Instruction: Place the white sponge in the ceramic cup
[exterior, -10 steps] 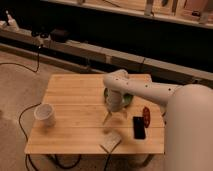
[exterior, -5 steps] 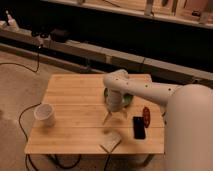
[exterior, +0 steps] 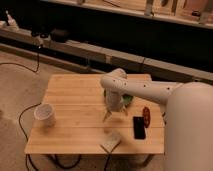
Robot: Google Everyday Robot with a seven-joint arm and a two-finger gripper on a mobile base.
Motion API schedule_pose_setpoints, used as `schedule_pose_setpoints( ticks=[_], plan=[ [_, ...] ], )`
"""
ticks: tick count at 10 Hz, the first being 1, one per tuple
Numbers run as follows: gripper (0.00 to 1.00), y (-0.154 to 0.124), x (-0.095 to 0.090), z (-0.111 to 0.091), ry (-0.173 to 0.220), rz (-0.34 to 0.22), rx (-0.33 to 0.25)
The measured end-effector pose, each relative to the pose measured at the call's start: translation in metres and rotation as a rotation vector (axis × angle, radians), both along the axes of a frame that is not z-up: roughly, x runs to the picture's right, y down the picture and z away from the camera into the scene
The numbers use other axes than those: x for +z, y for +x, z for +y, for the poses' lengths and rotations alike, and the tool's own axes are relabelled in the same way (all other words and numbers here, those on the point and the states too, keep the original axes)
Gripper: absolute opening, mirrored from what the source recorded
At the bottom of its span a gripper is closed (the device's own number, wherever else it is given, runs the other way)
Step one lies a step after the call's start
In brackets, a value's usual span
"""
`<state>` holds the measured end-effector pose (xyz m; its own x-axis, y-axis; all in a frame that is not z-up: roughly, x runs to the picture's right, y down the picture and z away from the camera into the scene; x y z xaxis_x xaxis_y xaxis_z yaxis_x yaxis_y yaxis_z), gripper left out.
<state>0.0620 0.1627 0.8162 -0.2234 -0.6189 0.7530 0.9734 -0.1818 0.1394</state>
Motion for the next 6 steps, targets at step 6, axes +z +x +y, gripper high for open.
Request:
schedule_pose_setpoints(
  ticks=[6],
  plan=[
    [0.80,-0.012,-0.003,-0.001,0.043,0.042,0.059]
  ],
)
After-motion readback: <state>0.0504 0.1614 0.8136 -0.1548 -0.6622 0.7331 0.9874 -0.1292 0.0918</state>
